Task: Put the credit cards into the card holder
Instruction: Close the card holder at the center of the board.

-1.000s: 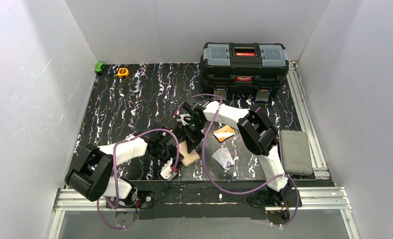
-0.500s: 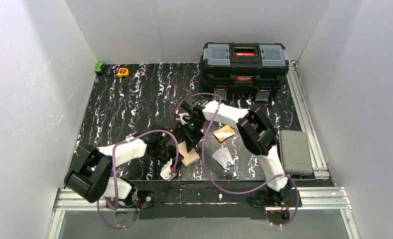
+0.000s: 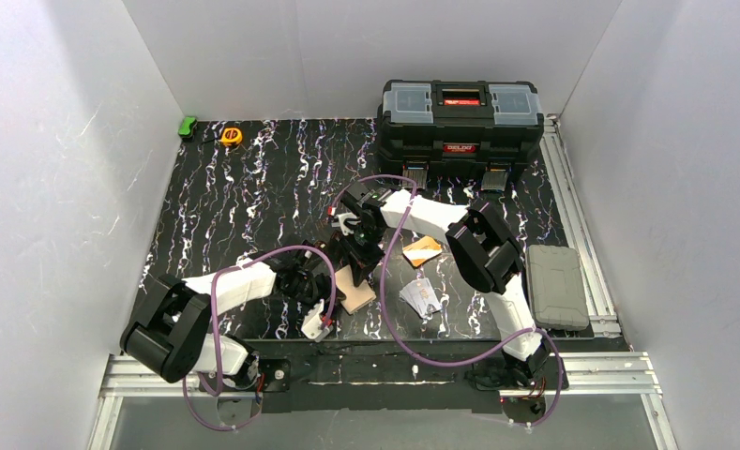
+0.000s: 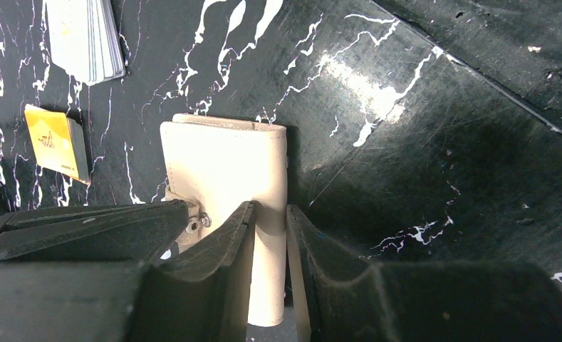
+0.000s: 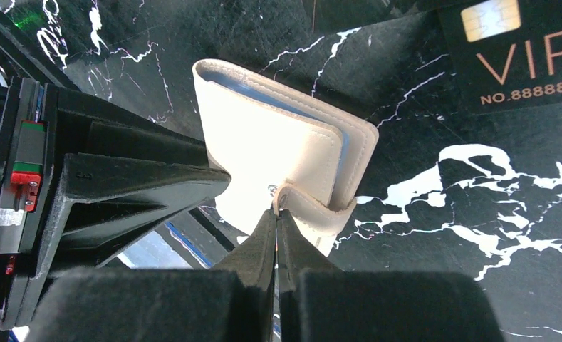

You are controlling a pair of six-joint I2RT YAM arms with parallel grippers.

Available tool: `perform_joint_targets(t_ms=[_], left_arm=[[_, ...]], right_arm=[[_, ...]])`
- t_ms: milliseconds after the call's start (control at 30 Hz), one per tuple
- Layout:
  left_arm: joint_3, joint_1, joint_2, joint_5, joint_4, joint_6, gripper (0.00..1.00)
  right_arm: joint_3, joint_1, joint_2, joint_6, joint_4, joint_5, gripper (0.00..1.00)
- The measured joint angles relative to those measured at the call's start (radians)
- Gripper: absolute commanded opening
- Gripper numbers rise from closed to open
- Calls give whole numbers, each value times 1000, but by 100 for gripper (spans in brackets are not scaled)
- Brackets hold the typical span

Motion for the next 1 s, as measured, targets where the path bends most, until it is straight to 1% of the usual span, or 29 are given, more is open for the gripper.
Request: perform_joint_targets(t_ms=[367,533,567,600,633,800,1000], left_arm=[[-3,0,-2,2,5,0,22],[-7,-4,-3,5,11,0,22],[-7,-6,-3,6,12,0,22],[-8,-7,-3,6,13,0,22],[-9,-8,-3,6,14,0,22],[-16,-8,-8,8,22,0,21],[-22,-10,-14,8,29,0,21]], right_arm=[[0,2,-10,-2,-22,43,1],[-34,2,-56,-10,-32,108,1],[-35,1,-69,-12,-43,125,6],[-36,0,-80,-13,-46,140,13],[-35,0,-92,-13,-46,152,16],[-35,-2,-126,-14,-43,169,23],[-35,0,-126,-10,-43,167,38]])
